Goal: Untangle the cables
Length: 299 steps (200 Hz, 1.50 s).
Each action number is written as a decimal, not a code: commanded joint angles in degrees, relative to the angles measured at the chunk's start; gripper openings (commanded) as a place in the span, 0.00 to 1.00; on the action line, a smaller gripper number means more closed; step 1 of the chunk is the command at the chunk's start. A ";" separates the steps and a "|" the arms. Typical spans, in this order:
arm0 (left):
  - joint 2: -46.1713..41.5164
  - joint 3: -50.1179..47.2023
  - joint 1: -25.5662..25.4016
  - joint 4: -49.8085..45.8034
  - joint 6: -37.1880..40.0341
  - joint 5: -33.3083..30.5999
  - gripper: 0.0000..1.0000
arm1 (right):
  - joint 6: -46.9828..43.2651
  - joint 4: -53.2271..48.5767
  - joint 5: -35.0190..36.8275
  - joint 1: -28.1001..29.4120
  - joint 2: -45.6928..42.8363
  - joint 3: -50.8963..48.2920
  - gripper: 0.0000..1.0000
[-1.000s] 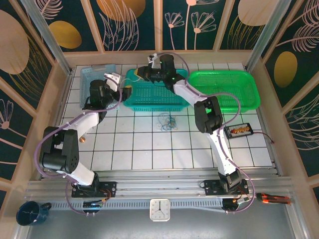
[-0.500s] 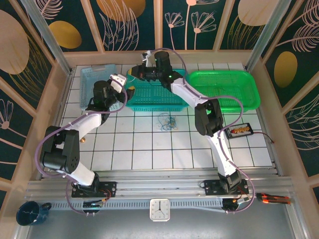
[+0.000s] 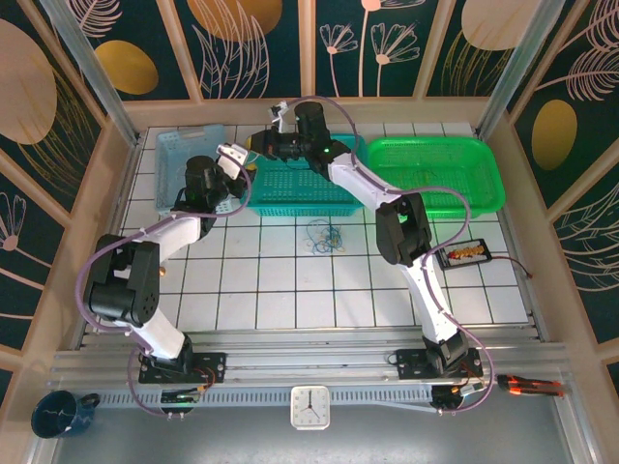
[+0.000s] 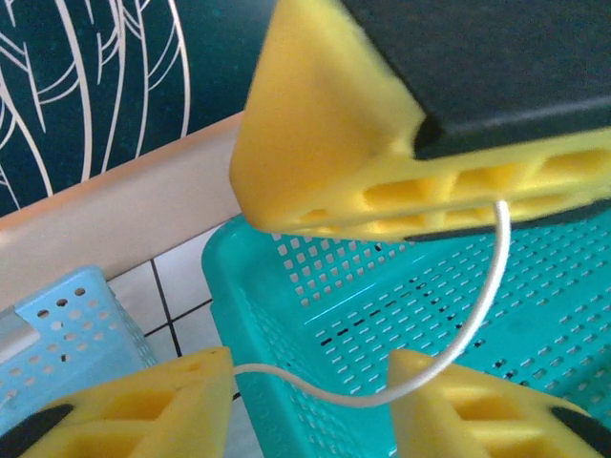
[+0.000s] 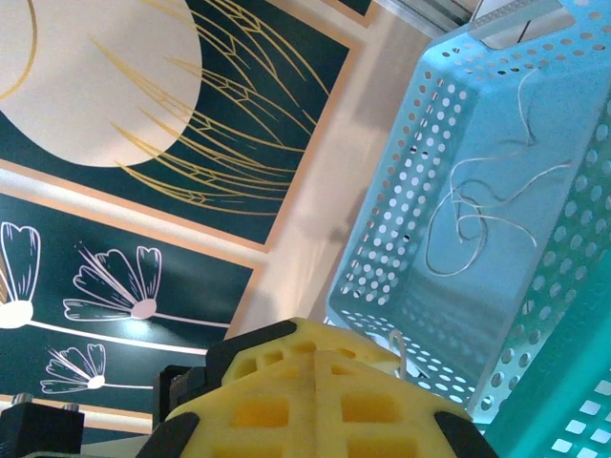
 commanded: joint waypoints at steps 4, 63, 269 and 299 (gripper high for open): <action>1.27 2.23 -0.55 1.72 -0.05 1.57 0.32 | -0.03 2.17 -1.13 0.37 -3.78 0.76 0.00; 2.49 3.72 -0.64 1.04 -1.36 2.36 0.00 | 1.59 4.41 -0.96 0.33 -4.20 -0.92 0.00; 14.41 16.51 13.57 -22.30 -27.13 -16.35 0.30 | -7.36 5.56 11.88 -8.69 -33.06 -39.19 0.68; 14.38 19.46 13.65 -26.00 -28.27 -18.82 0.67 | -10.15 2.85 14.16 -8.60 -37.83 -42.89 0.68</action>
